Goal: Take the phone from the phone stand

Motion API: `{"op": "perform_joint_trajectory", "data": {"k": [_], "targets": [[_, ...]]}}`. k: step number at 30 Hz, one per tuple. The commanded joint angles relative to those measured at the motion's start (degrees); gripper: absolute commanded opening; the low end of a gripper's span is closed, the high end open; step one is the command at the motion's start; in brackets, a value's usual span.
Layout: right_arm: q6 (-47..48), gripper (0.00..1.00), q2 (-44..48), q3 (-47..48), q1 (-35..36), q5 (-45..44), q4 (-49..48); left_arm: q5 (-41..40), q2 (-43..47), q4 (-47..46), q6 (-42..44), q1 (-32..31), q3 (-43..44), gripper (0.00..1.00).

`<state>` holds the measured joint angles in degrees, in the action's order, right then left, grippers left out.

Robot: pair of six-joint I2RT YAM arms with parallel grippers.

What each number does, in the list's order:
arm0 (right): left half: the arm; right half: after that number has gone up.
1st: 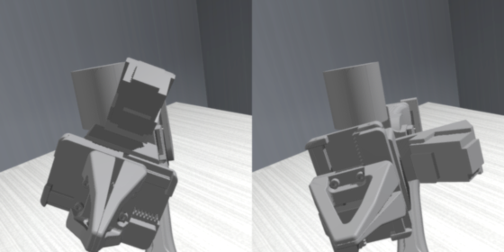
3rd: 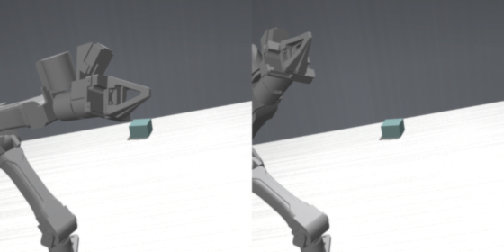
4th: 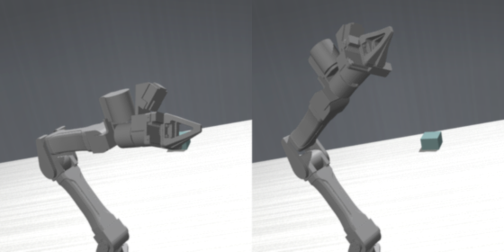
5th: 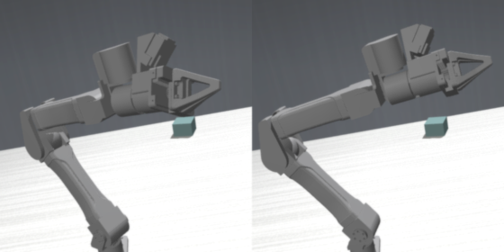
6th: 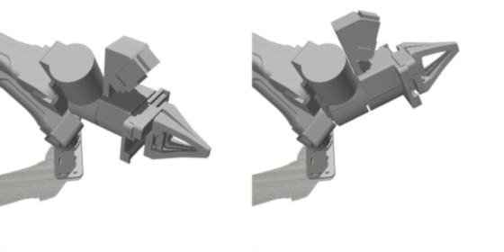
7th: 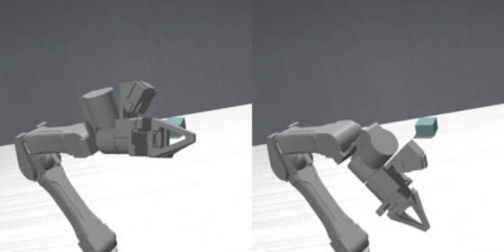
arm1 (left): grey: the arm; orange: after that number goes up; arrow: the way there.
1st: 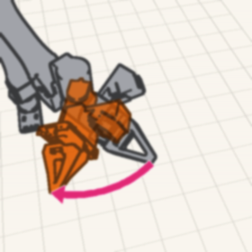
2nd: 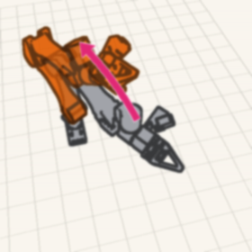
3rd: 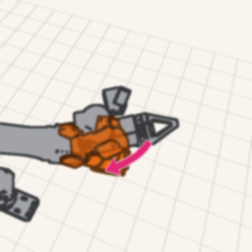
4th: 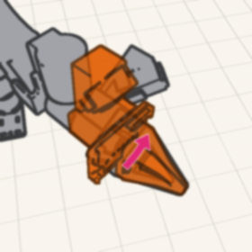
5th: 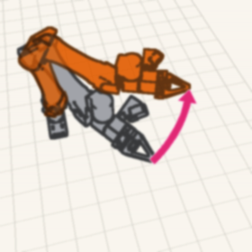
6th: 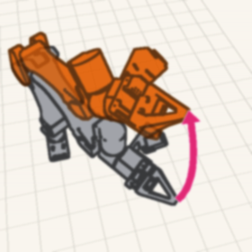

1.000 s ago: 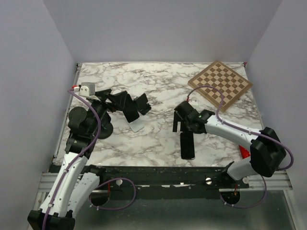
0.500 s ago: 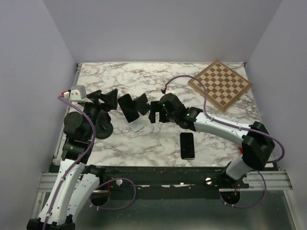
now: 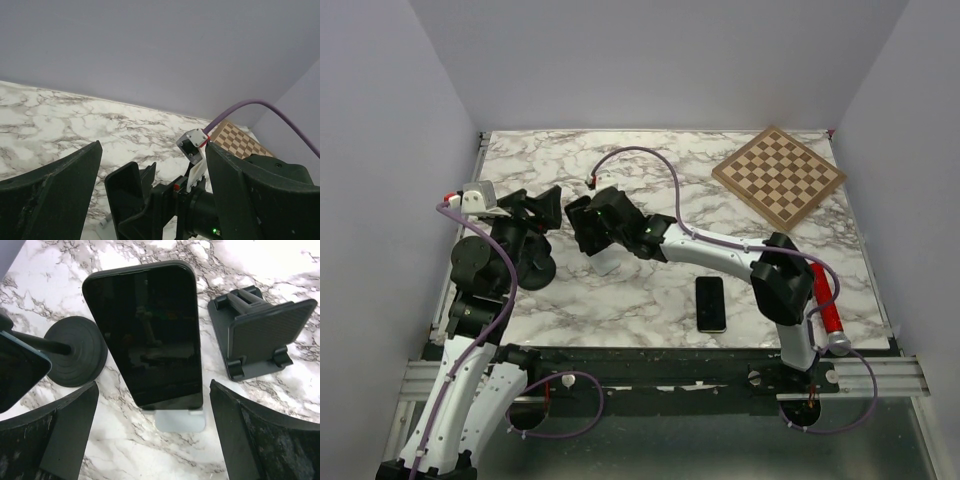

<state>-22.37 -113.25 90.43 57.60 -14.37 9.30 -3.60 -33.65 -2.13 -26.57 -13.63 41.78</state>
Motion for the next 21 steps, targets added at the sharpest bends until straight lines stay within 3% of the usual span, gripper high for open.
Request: {"op": "perform_joint_trajectory", "data": {"k": [1,8,14,21], "targets": [[4.1,0.99,-3.5,3.9,1.1,-0.9,1.2,-0.4,0.7,0.7,1.2,-0.3,2.0,0.93],[4.7,0.99,-6.7,6.9,1.9,-3.9,1.5,-1.6,0.5,1.2,1.4,-0.3,2.0,0.92],[4.5,1.00,-11.9,14.5,1.9,-9.1,7.8,-1.5,0.5,1.1,1.4,-0.3,2.0,0.93],[4.5,0.95,-12.9,16.1,1.9,-9.5,7.1,-2.5,0.8,1.2,2.0,-0.3,1.9,0.93]]}}
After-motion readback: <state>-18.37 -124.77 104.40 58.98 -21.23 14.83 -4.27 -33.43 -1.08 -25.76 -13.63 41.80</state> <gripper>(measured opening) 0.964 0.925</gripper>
